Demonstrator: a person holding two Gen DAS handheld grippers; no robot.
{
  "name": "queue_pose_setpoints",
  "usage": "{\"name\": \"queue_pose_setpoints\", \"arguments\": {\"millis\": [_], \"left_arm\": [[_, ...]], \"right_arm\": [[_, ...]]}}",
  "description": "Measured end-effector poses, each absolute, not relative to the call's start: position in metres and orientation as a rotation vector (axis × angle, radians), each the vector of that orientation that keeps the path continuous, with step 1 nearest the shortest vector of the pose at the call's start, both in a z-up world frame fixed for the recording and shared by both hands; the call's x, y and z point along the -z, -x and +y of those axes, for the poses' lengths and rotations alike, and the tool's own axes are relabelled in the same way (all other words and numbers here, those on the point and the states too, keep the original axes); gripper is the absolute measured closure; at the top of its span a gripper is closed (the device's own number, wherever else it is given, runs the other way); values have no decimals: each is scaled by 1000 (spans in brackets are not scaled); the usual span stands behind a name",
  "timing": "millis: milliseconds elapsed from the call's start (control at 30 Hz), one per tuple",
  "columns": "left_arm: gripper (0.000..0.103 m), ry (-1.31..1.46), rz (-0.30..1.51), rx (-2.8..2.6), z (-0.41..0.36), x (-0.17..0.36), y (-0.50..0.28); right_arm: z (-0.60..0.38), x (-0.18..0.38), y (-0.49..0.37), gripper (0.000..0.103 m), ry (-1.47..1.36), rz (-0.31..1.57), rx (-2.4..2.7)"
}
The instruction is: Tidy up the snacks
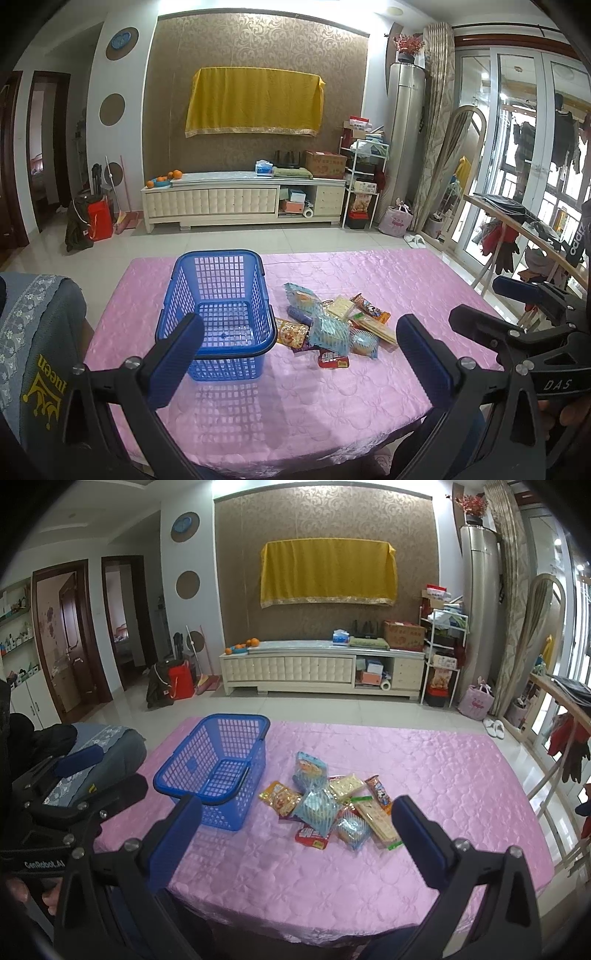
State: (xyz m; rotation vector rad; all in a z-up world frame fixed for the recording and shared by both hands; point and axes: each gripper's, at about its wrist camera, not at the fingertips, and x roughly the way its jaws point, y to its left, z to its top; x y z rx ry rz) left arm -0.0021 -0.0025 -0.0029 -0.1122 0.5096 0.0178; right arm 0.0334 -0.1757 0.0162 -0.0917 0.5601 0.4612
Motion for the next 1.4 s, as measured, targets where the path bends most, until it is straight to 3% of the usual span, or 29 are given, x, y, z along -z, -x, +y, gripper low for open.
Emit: {"name": "queue_pose_setpoints", "arguments": {"millis": [1400], "left_arm": [[0, 110, 519, -23, -1, 2, 3]], "right_arm": [[-177, -14, -31, 0, 99, 565, -474]]}}
